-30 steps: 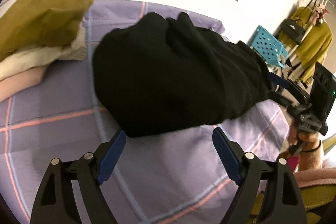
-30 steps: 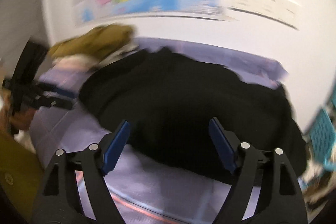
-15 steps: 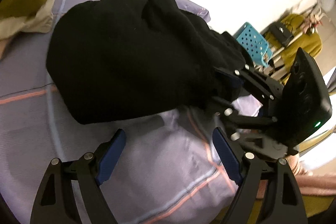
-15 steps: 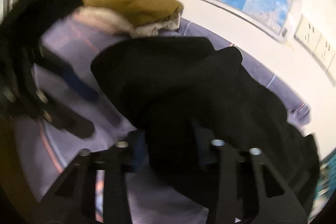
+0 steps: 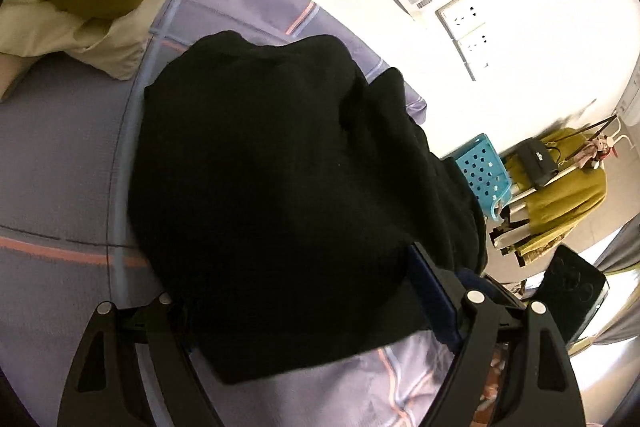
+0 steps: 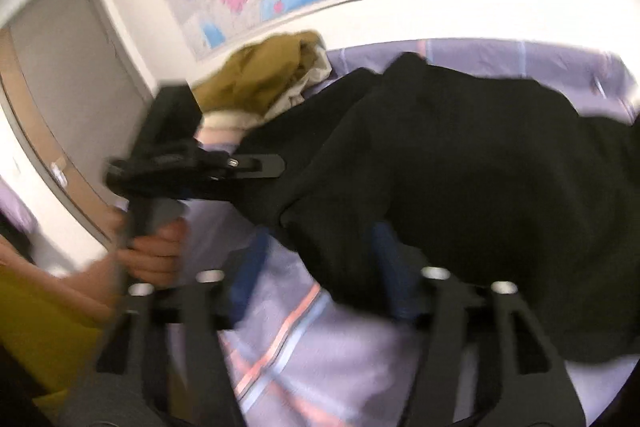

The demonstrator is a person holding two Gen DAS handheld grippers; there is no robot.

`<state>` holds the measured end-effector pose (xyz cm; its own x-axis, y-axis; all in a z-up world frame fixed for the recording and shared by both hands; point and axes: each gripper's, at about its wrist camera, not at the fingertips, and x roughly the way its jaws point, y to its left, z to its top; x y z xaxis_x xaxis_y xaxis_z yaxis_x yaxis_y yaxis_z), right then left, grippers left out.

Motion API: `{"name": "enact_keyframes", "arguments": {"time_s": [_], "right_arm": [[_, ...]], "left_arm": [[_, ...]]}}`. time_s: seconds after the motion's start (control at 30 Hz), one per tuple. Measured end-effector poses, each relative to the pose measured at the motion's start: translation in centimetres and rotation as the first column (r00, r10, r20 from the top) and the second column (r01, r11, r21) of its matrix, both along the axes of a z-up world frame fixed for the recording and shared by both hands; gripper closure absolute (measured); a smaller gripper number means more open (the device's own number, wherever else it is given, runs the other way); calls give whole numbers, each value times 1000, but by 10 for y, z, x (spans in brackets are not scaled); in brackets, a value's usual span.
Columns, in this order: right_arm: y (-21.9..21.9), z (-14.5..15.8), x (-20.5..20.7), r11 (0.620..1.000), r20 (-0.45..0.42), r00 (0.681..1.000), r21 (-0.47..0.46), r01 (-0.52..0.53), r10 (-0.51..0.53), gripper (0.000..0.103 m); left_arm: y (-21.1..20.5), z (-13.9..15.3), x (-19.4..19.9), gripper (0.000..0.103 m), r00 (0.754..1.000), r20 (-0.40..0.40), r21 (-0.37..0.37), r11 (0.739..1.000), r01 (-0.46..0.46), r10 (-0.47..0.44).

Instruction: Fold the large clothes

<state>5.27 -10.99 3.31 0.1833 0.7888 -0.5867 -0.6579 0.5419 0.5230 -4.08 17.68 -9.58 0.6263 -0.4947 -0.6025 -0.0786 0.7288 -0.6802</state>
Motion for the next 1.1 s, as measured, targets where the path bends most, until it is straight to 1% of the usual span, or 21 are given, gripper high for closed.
{"name": "enact_keyframes", "arguments": {"time_s": [0.03,0.07,0.1,0.13,0.17,0.23,0.27,0.3,0.37,0.4,0.47,0.6,0.67,0.77,0.83,0.97,1.0,1.07,1.1], "right_arm": [[-19,-1,-1,999,-34,999,14,41,-40,34],[-38,-2,-2,996,-69,994,20,84,-83,34],[-59,-5,-2,990,-106,985,28,136,-133,33],[-81,-10,-3,981,-152,971,31,193,-186,26],[-98,-16,-1,969,-191,953,25,245,-236,25],[-138,-29,-2,927,-258,896,4,375,-361,25],[-150,-33,-2,912,-285,874,3,410,-393,25],[-166,-40,0,885,-322,838,1,466,-441,25],[-183,-47,3,841,-341,790,-7,540,-510,25],[-186,-51,9,834,-359,780,6,551,-513,25],[-189,-53,17,820,-348,768,-1,573,-537,25],[-176,-53,37,813,-306,770,-24,582,-560,20],[-168,-50,45,815,-291,776,-21,579,-559,13],[-163,-52,52,811,-266,776,-35,584,-571,12],[-163,-52,53,809,-273,775,-18,588,-570,12],[-181,-52,46,779,-314,734,-33,626,-603,18],[-187,-51,42,764,-310,718,-44,644,-623,18],[-192,-49,37,745,-296,700,-65,664,-650,18],[-192,-50,37,742,-301,696,-65,667,-652,18]], "left_arm": [[0,1,1,21,1000,4,8,1000,-2,2],[-1,3,3,21,1000,8,26,1000,-1,0],[-2,4,5,21,1000,10,41,999,-2,2],[-2,2,7,21,1000,11,45,999,-4,4],[-1,2,9,21,1000,10,48,999,-3,2],[-3,3,13,21,1000,7,71,997,-8,8],[-2,4,11,21,1000,10,81,997,-8,7],[-3,5,13,21,1000,8,99,995,-8,8],[-7,9,15,21,1000,-3,163,987,-4,4],[-8,9,15,21,1000,-7,186,983,1,1],[-11,11,20,21,1000,-22,205,979,7,-3],[-10,12,22,21,999,-32,226,974,14,-7],[-11,11,23,21,999,-32,233,972,12,-5],[-12,9,27,18,999,-46,244,970,9,3],[-12,9,28,18,999,-47,250,968,10,2],[-11,7,28,17,999,-47,255,967,26,-15],[-11,7,28,17,999,-47,255,967,28,-17],[-11,7,29,17,999,-43,261,965,30,-19],[-11,7,29,16,999,-41,264,964,30,-20]]}}
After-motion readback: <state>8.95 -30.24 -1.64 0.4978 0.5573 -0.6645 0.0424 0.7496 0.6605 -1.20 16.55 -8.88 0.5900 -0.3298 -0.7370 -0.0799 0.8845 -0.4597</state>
